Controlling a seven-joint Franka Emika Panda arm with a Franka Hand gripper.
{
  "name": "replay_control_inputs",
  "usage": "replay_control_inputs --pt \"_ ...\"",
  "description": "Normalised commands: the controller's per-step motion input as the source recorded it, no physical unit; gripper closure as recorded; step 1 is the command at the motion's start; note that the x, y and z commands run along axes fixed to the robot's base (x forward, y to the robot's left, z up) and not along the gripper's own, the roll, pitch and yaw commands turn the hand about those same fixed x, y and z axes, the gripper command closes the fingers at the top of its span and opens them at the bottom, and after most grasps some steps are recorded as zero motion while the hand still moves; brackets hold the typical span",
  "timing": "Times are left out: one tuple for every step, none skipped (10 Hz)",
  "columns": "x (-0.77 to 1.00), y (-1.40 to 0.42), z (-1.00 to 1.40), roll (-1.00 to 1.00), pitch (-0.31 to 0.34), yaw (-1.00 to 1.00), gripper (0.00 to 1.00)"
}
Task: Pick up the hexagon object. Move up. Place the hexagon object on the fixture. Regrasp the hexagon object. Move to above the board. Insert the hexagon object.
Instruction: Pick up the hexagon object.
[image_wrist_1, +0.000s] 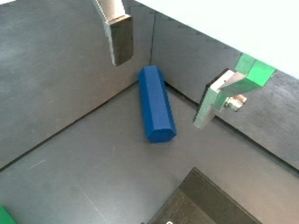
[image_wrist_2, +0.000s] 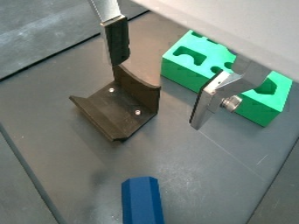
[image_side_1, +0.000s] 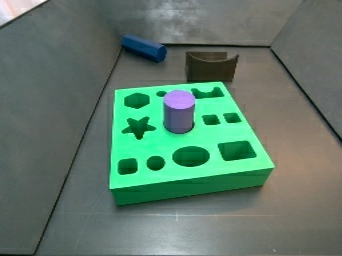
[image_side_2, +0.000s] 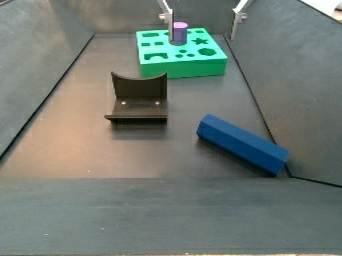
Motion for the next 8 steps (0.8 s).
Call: replay_control_inputs --pt "-0.01 0.04 -0.04 0.0 0.0 0.0 0.0" --pt "-0.26 0.46 -0.51 -0.05 -0.063 0.37 0.0" --pt "-0.26 0.43 -0.74 -0.05 -0.114 0.74 0.0" --pt "-0.12 0.43 -0.59 -0.15 -0.239 0.61 0.0" --pt "-0.27 0.52 -0.75 -0.07 -0.24 0.47 0.0" --pt "-0.18 0.63 -0.88 -0.05 -0.184 0.59 0.0" --pt "-0.07 0.59 -0.97 -0.01 -0.143 0.62 0.0" --pt "-0.04 0.51 -1.0 0.0 -0.109 0.55 0.0"
